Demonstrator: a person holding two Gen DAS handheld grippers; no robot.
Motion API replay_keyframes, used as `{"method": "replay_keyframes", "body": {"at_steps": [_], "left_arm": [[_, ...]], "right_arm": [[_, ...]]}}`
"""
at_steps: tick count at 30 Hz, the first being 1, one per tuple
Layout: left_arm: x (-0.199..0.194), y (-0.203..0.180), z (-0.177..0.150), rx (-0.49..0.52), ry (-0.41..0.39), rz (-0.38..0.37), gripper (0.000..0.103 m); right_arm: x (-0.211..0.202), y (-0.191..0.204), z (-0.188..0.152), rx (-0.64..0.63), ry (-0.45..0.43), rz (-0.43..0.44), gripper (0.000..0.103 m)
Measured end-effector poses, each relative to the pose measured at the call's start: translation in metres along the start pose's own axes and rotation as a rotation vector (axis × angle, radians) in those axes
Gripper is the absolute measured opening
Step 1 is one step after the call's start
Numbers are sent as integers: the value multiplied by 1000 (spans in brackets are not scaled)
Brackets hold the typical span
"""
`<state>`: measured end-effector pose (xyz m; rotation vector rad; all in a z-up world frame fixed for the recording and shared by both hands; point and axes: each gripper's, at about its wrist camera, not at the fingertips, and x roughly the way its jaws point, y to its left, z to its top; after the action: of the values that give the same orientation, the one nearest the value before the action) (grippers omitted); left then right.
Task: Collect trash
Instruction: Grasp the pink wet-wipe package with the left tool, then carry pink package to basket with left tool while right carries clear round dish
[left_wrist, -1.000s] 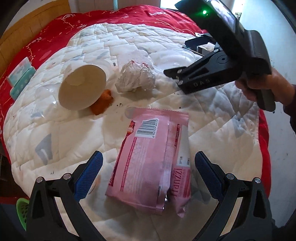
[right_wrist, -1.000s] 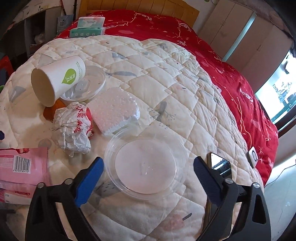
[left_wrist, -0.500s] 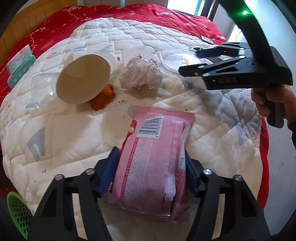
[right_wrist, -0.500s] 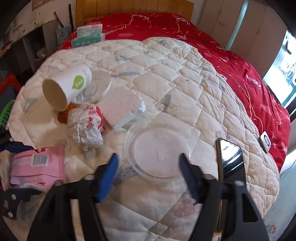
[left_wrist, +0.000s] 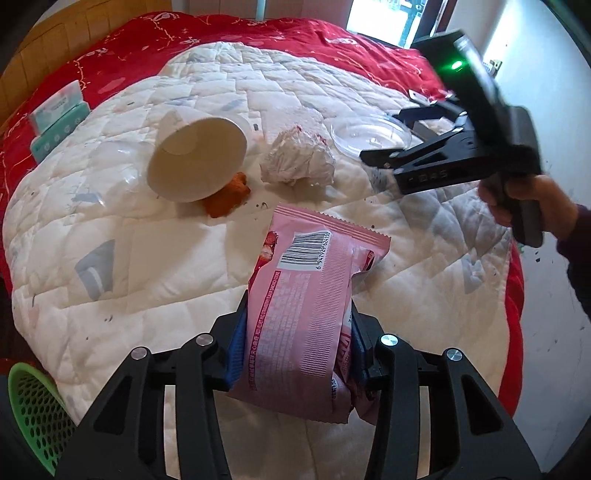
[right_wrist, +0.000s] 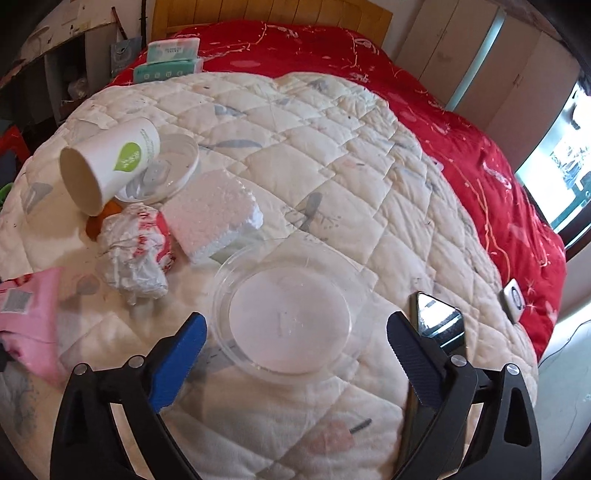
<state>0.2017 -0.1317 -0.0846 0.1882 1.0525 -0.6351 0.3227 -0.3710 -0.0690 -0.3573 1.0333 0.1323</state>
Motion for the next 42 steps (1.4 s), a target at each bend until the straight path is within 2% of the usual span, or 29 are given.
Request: {"method": "replay_keyframes", "body": {"at_steps": [10, 19, 21, 27, 32, 42], "left_arm": [[-31, 15, -9, -48, -56, 13, 44], [-65, 40, -30, -118, -109, 47, 44], [-76, 48, -38, -141, -126, 60, 44], [-109, 81, -68, -215, -161, 120, 44], [-133, 122, -103, -307, -169, 197, 44], [-156, 208, -177, -494, -123, 348, 45]], "right_arm": [[6, 6, 4, 19, -8, -12, 90], [-38, 28, -10, 90, -32, 48, 90], [-50, 35, -13, 116, -40, 84, 90], [-96, 83, -15, 113, -101, 168, 90], [-120, 132, -4, 85, -132, 249, 90], [-139, 231, 27, -18, -148, 366, 90]]}}
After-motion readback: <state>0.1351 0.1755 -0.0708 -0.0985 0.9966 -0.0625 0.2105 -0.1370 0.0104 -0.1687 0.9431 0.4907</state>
